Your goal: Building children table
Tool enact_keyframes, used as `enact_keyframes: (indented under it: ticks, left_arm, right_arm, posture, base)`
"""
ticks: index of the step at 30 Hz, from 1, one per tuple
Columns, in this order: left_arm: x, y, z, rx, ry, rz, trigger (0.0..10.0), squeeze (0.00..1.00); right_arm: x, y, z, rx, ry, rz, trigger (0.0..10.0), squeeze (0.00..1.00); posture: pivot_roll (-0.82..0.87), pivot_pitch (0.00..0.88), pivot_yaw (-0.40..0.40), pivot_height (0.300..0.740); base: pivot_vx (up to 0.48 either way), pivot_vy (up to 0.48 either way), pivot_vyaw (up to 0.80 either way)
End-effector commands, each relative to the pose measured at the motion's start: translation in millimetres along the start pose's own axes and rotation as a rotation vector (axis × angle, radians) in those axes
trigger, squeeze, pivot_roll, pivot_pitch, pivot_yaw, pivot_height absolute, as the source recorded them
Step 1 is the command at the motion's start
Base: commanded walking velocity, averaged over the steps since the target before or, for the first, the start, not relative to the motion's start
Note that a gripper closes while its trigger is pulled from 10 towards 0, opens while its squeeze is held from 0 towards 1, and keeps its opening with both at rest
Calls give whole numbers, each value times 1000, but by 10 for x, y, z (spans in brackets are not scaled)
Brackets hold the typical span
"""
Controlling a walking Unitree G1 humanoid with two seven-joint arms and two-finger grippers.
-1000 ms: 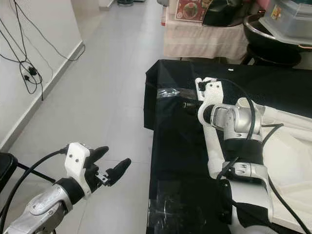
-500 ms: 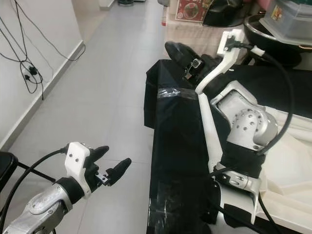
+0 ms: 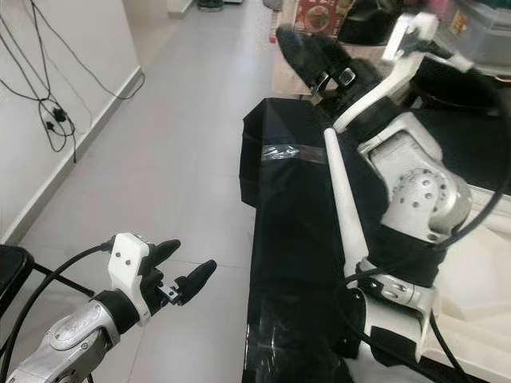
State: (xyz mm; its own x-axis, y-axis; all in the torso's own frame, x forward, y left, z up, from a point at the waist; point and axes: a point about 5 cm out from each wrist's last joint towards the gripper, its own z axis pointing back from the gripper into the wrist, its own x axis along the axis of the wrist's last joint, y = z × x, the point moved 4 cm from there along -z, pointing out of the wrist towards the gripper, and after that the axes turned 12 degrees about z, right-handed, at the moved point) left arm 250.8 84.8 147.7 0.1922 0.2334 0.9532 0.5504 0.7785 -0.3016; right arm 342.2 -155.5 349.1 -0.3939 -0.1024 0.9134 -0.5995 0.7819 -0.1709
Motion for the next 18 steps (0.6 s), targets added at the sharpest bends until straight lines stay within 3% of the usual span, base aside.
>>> enact_keyframes:
  ticks: [1,3,4,6,8,9,10,11,12,14,15,17,18]
  left_arm:
    - [-43,-5,14,-9,19,3,10000,0]
    - [-42,-6,13,-10,19,2,10000,0]
    - [-39,-1,15,-10,18,0,10000,0]
    - [-39,-1,15,-10,18,0,10000,0]
    - [-37,-1,14,-9,16,-1,10000,0]
    - [-37,-1,14,-9,16,-1,10000,0]
    - [-35,-2,12,-9,15,-2,10000,0]
    - [-34,-3,9,-7,14,-1,10000,0]
    - [-34,-3,9,-7,14,-1,10000,0]
    - [-33,-7,5,-7,12,-1,10000,0]
    - [-33,-7,5,-7,12,-1,10000,0]
    - [-33,-12,0,-5,9,-1,10000,0]
    - [-33,-12,0,-5,9,-1,10000,0]
  right_arm:
    - [-147,98,-41,39,83,134,10000,1000]
    - [-166,84,-39,35,88,146,10000,1000]
    - [-316,-45,-33,-32,212,295,10000,1000]
    - [-316,-45,-33,-32,212,295,10000,1000]
    - [-480,-214,14,-127,364,386,10000,1000]
    - [-480,-214,14,-127,364,386,10000,1000]
    - [-585,-321,62,-186,465,425,10000,1000]
    - [-759,-410,154,-240,600,391,10000,1000]
    - [-759,-410,154,-240,600,391,10000,1000]
    - [-1008,-507,338,-300,793,364,10000,1000]
    - [-1008,-507,338,-300,793,364,10000,1000]
    - [-1250,-574,570,-380,970,251,10000,1000]
    - [-1250,-574,570,-380,970,251,10000,1000]
  posture:
    - [46,107,-59,740]
    - [46,107,-59,740]
    - [44,108,-58,740]
    - [44,108,-58,740]
    - [44,109,-61,740]
    - [44,109,-61,740]
    - [45,108,-60,740]
    - [41,108,-62,740]
    - [41,108,-62,740]
    - [43,109,-67,740]
    - [43,109,-67,740]
    - [39,110,-71,740]
    - [39,110,-71,740]
  base:
    - [0,0,0]
    - [0,0,0]
    - [0,0,0]
    - [0,0,0]
    - [0,0,0]
    - [0,0,0]
    - [0,0,0]
    - [0,0,0]
    - [0,0,0]
    - [0,0,0]
    - [0,0,0]
    - [0,0,0]
    - [0,0,0]
